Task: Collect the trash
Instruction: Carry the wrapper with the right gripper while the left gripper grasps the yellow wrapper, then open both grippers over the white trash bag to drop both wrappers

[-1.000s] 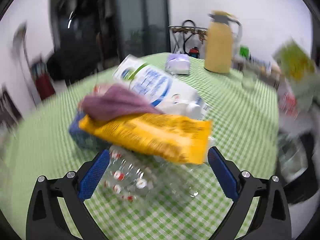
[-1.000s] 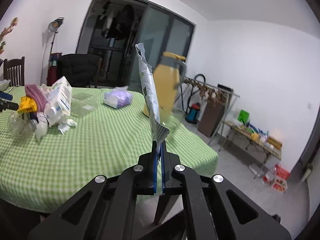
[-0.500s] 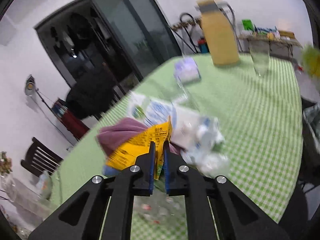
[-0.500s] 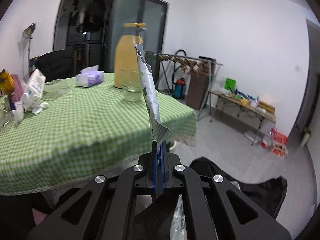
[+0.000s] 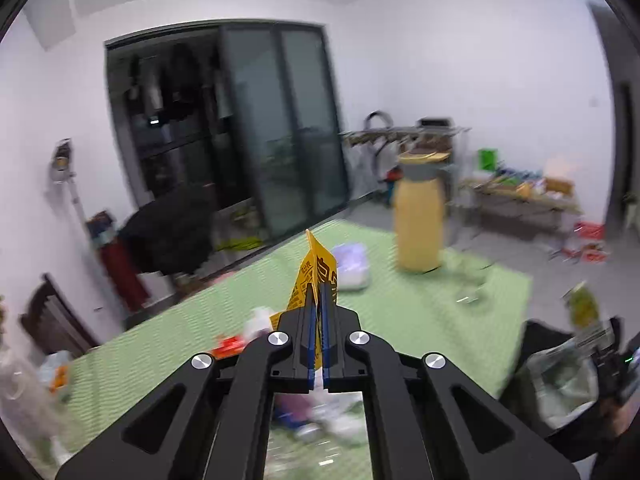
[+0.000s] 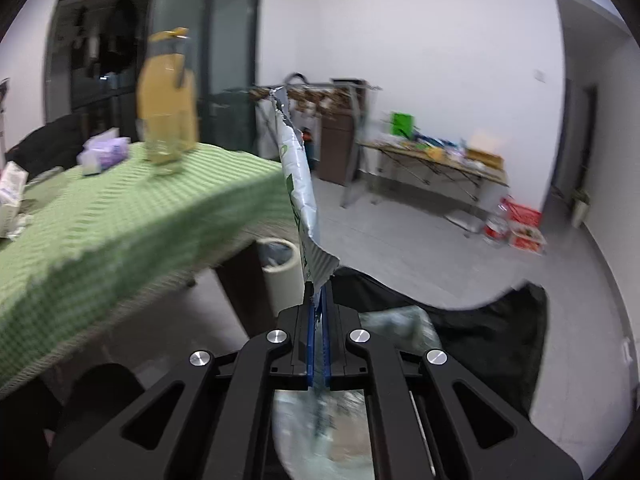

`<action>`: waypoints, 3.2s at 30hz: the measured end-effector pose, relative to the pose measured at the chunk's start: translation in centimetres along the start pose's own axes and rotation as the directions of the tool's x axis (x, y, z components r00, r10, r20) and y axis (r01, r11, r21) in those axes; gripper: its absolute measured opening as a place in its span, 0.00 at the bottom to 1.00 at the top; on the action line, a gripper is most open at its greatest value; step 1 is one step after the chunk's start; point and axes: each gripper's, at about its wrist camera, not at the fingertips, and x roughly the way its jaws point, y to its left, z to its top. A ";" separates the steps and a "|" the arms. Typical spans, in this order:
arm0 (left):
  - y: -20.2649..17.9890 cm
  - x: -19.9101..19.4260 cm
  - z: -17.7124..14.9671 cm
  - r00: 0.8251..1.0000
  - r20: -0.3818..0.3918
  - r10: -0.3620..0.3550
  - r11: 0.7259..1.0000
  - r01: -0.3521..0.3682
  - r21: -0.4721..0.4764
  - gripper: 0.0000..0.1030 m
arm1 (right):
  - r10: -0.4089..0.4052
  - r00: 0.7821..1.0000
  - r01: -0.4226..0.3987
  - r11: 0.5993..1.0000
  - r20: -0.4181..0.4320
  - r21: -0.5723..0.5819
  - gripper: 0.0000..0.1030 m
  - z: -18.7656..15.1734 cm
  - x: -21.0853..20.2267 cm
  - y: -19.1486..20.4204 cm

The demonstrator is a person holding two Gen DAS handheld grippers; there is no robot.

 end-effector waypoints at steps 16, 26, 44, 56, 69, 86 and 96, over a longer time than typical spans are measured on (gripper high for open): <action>-26.7 10.3 -1.9 0.843 -0.165 -0.512 0.848 0.527 0.057 0.00 | 0.034 0.923 0.023 0.989 -0.382 0.143 0.03 -10.2 8.8 -4.5; -37.5 14.4 -7.0 0.734 -0.376 -0.565 0.786 0.618 0.025 0.00 | 0.173 0.841 -0.110 0.983 -0.513 0.150 0.04 -13.9 11.1 -1.1; -49.1 19.5 -11.4 0.569 -0.475 -0.672 0.690 0.713 -0.122 0.00 | 0.174 0.930 -0.102 0.968 -0.323 0.230 0.51 -7.9 3.4 -6.7; -53.8 24.0 -16.6 0.529 -0.514 -0.675 0.706 0.667 -0.240 0.02 | -0.064 0.979 0.128 0.931 -0.192 0.342 0.51 -6.6 -1.5 -14.0; -55.4 25.2 -17.8 0.502 -0.533 -0.681 0.715 0.615 -0.334 0.08 | -0.023 0.980 0.096 0.923 -0.195 0.372 0.51 -7.3 -1.2 -14.4; -47.7 25.6 -18.5 0.566 -0.572 -0.594 0.791 0.540 -0.286 0.60 | -0.047 0.978 0.111 0.943 -0.205 0.314 0.51 -6.2 -1.1 -12.9; -39.2 19.0 -14.1 0.668 -0.462 -0.583 0.794 0.588 -0.152 0.68 | -0.065 0.991 0.091 0.970 -0.120 0.226 0.52 -2.0 -2.3 -9.5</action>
